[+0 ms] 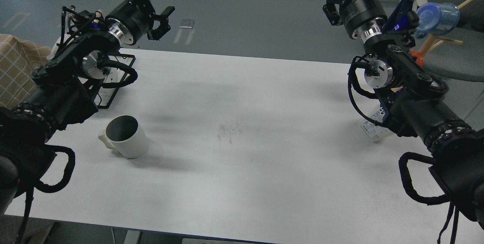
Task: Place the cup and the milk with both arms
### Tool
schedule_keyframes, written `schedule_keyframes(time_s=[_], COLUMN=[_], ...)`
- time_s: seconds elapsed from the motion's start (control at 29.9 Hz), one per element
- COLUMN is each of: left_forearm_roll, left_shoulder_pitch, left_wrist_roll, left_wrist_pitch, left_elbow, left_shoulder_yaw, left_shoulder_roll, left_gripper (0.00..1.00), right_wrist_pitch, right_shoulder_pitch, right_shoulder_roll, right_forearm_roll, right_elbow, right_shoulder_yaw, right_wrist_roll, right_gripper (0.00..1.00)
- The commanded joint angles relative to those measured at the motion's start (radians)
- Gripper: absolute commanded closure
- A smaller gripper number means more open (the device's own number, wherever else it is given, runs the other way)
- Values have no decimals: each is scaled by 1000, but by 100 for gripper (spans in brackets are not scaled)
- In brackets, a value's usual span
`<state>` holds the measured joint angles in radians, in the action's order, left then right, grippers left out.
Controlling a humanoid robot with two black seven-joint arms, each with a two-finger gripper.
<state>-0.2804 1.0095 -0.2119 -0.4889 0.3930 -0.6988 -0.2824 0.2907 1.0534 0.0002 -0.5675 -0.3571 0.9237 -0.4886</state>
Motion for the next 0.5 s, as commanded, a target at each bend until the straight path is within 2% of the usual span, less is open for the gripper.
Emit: schedule_keyframes(time_s=[0.0,0.2,0.47], left_forearm_roll=[3,4,50], left_shoulder_pitch=[-5,-6,1], left_wrist_roll=[-4,-24,-23], left_wrist_pitch=[0,0,0], left_elbow=[10,10,-32], left_shoulder_yaw=[-8,-2,-24], left_shoulder_roll=[9,11,6], left_gripper=[1,1,1], right_wrist_pitch=[-1,-4,-10], right_shoulder_pitch=[-12,-1,2], right_shoulder_roll=[0,0,0], right_forearm_roll=[0,-2,-2], right_elbow=[-3,-5,-3], right_shoulder_yaw=[1,3,6], right_wrist_roll=[0,0,0], right_gripper=[0,0,0])
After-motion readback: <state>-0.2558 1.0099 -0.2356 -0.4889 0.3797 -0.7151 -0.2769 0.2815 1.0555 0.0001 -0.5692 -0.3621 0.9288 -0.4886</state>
